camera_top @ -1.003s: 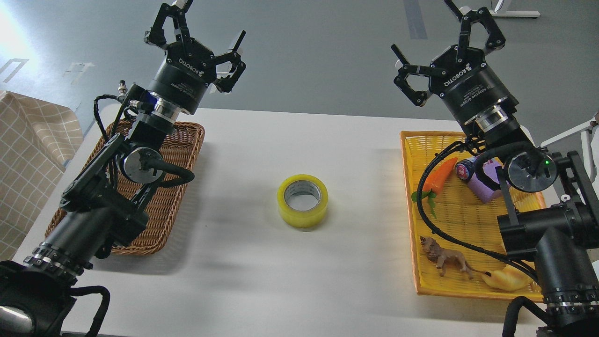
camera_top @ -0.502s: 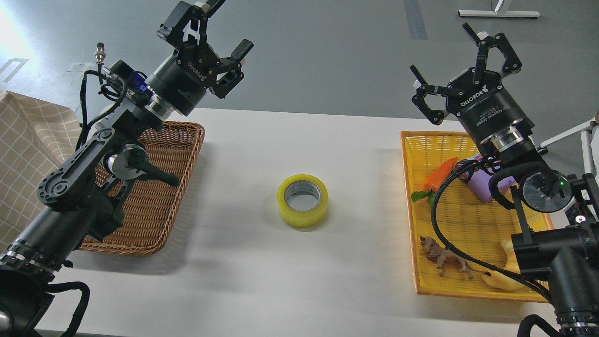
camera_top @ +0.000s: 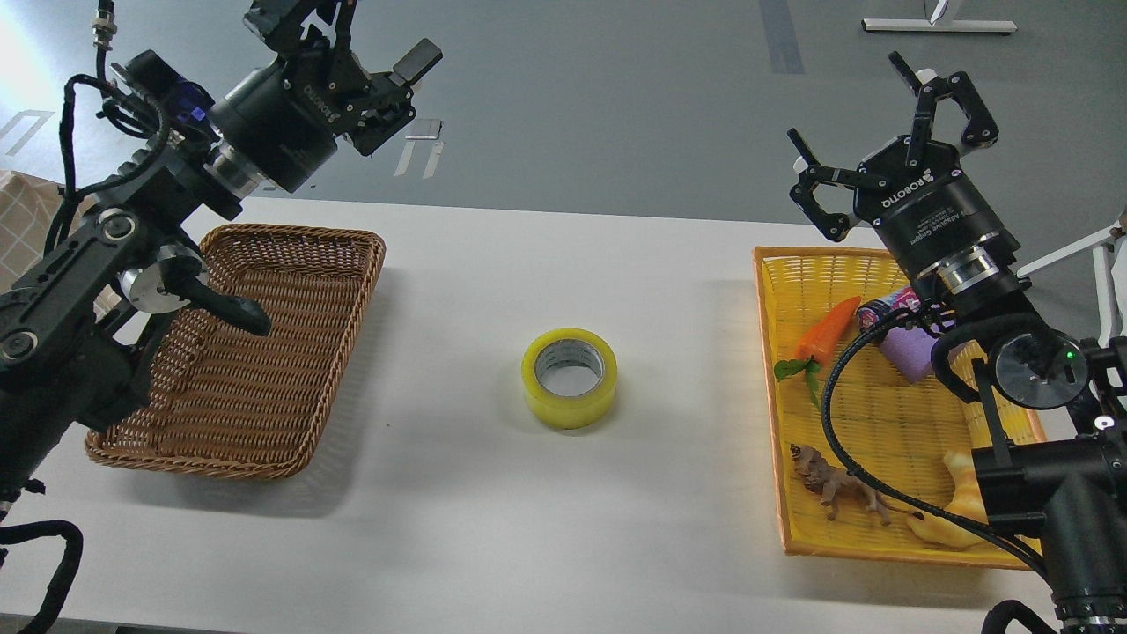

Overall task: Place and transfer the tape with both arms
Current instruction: 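Move the left gripper from above the basket toward the tape roll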

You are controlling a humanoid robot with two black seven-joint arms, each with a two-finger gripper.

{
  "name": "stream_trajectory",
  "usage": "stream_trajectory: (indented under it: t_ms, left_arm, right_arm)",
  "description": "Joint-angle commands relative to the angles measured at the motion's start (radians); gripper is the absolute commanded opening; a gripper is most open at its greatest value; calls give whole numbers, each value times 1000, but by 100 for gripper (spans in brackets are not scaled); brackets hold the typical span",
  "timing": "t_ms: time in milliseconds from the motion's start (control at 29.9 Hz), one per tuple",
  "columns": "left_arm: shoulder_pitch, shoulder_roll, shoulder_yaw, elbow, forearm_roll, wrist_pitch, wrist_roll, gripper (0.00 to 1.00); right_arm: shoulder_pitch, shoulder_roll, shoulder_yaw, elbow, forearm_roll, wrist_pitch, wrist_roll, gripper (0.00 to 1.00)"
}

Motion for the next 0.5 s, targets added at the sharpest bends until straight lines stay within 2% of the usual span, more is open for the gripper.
stream_trajectory:
  t_ms: [0,334,468]
  left_arm:
    - [-5,-9,19,-5,197,0,-6,98]
    - [-28,10,100,-54,593,14,3,98]
    - [-26,20,102,-88,635,14,2,98]
  right_arm:
    - [0,0,0,0,-1,0,1,99]
    - [-2,0,-2,0,-1,0,1,99]
    - [-3,0,-2,-1,-1,0,1,99]
